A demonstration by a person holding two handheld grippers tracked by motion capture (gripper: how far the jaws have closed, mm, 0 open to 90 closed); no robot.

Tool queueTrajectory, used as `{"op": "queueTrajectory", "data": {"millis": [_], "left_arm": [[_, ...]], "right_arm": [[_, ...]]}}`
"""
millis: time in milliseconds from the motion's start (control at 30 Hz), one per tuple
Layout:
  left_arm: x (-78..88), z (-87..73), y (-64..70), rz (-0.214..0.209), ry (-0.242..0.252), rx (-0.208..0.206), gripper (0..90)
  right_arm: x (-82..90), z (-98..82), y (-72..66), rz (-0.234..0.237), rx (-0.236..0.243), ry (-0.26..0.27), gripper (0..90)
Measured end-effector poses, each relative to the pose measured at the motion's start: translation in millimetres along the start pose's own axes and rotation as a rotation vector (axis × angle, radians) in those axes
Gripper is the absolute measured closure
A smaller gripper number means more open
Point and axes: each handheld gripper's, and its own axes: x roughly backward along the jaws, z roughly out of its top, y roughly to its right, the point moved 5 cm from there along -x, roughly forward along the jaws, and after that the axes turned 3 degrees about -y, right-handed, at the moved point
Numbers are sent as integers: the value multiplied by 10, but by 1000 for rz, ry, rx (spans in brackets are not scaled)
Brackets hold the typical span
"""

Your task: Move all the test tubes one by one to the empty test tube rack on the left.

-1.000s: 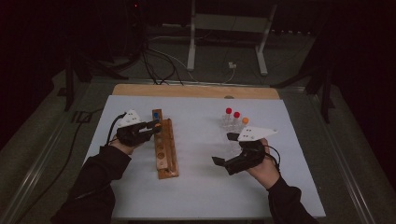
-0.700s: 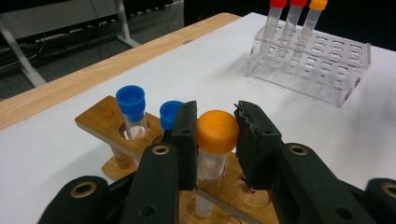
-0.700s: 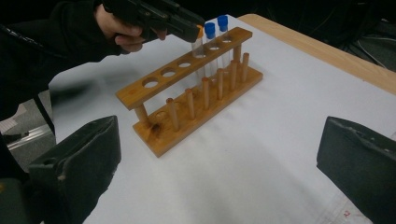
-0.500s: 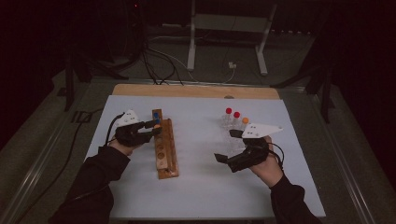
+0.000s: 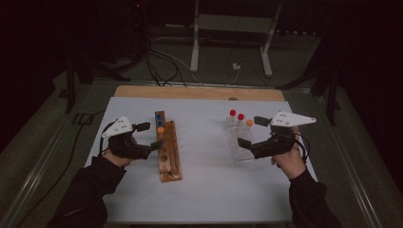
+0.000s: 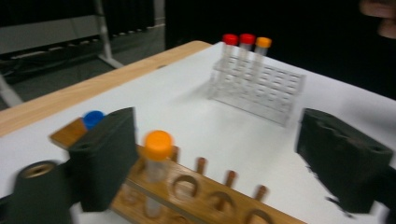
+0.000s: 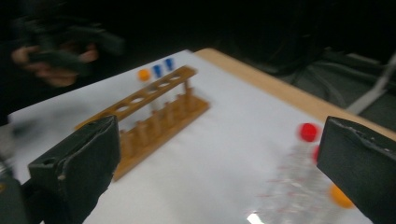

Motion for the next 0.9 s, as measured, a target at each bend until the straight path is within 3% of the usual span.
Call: {"op": "queueTrajectory", "data": {"millis": [133,233,400,667,733,900], "left_arm": [[89,-54,101,-29,12,-18,19],[148,-115,126,-55,23,-15,5],[187,-214,90,-45,14,-2,5],[184,-273,72,-38,8,-3,5],[182,-279,74,-38,6,-3,5],[174,-292,73,-41,4,-3,5]], "right_arm": [[57,-61,200,-88,-15,13,0],[63,-155,345,-126,-40,10,0],[-35,-397,536,-175,-82,-42,77],[-307,-732,768,-211,-133,-137,306],[-364,-787,827,-223,-125,-160,418],[-485,-858,916,-222,-133,-202,540]]}}
